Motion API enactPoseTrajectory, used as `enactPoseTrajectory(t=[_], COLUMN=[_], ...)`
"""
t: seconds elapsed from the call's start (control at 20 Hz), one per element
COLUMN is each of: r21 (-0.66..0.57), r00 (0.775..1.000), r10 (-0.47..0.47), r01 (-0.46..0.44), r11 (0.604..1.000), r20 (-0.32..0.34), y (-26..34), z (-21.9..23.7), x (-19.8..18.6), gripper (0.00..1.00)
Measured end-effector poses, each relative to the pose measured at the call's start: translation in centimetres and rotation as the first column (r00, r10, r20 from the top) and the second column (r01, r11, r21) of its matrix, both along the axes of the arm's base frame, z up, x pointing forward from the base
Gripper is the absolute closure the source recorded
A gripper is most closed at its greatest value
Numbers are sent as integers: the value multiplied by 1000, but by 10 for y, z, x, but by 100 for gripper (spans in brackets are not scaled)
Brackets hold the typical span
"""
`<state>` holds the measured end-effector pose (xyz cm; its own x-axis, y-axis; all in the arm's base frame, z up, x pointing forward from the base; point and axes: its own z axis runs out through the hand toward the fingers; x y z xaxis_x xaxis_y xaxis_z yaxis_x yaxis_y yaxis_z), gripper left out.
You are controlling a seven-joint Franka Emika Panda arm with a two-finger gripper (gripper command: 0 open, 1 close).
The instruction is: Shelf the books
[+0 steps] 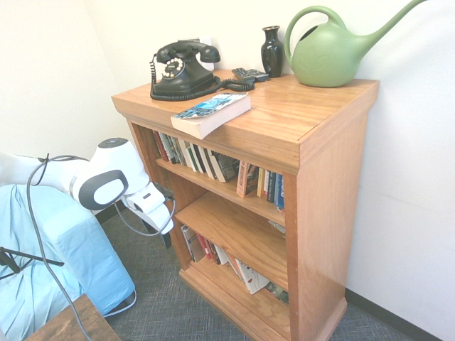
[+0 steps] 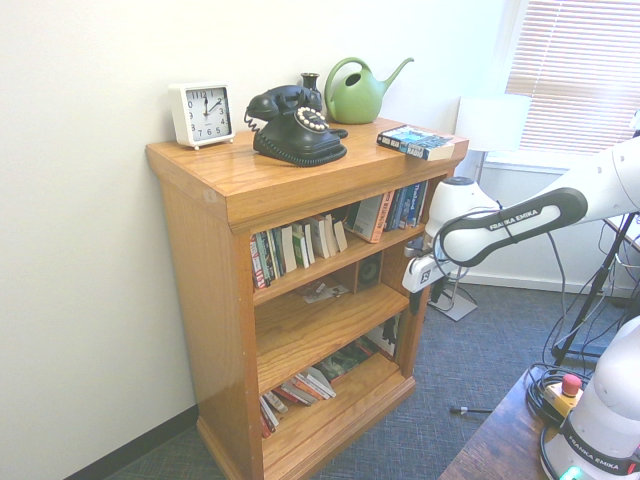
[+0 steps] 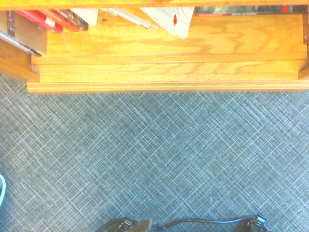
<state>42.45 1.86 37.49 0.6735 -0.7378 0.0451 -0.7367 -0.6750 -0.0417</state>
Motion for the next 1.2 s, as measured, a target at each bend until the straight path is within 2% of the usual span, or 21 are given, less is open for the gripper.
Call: enactPoseTrajectory(t=[0.15, 0.3, 0.45, 0.6, 0.75, 0.9, 1.1, 1.2], r21=[-14, -101, -233, -383, -530, -668, -814, -857], r00=[1000, 999, 998, 996, 992, 990, 996, 998], r10=[-4, -27, -37, -29, -11, 14, 3, -17], r01=[3, 28, 49, 60, 78, 82, 71, 57], r11=[1000, 994, 971, 922, 845, 740, 576, 512], r20=[-5, 18, 55, 88, 128, 137, 89, 56], y=[-6, -40, -68, -79, -75, -65, -40, -21], z=[-2, 8, 42, 99, 166, 214, 247, 257], x=[-1, -6, -20, -41, -57, -57, -33, -18], gripper=[0, 0, 0, 0, 0, 0, 0, 0])
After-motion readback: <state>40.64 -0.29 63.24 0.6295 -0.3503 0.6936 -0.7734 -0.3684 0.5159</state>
